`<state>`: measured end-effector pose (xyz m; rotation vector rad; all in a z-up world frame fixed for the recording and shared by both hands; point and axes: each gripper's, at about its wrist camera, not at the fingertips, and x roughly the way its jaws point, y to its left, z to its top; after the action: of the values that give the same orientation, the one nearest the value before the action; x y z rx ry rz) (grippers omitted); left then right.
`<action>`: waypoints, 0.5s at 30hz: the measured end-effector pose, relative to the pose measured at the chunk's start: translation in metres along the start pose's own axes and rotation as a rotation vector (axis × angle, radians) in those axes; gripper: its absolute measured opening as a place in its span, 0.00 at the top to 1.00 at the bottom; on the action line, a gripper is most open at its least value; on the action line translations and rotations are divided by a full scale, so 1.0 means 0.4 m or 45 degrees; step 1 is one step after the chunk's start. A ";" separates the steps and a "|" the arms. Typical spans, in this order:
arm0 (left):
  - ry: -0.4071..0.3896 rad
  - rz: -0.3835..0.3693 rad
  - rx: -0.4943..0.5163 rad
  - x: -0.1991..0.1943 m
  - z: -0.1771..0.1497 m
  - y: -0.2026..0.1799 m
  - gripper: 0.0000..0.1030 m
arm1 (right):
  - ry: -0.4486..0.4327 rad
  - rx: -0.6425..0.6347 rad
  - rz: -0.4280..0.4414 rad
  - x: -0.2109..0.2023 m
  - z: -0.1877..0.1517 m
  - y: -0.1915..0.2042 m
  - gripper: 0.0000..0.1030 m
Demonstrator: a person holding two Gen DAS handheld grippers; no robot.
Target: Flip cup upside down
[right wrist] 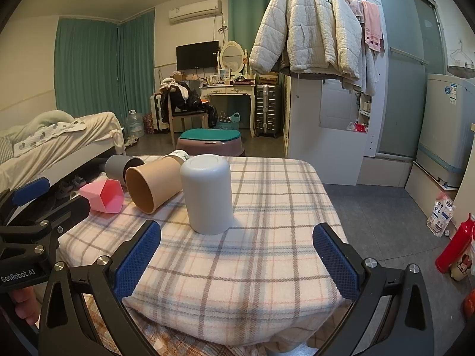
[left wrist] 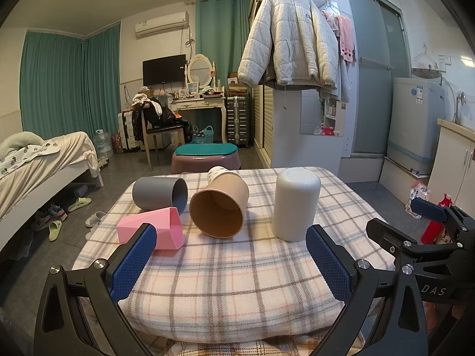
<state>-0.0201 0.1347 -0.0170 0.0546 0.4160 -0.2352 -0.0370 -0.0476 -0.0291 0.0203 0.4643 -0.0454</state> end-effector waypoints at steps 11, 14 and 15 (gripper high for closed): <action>0.001 0.000 0.000 0.000 0.000 0.000 0.00 | 0.001 0.000 0.000 0.002 -0.003 0.000 0.00; 0.001 0.000 0.001 0.000 0.000 0.000 0.00 | 0.002 -0.001 0.001 0.002 -0.003 -0.001 0.00; 0.001 0.001 0.001 0.000 0.000 0.000 0.00 | 0.002 -0.001 0.001 0.002 -0.003 0.000 0.00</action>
<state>-0.0202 0.1346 -0.0171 0.0555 0.4166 -0.2349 -0.0367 -0.0478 -0.0304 0.0198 0.4656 -0.0448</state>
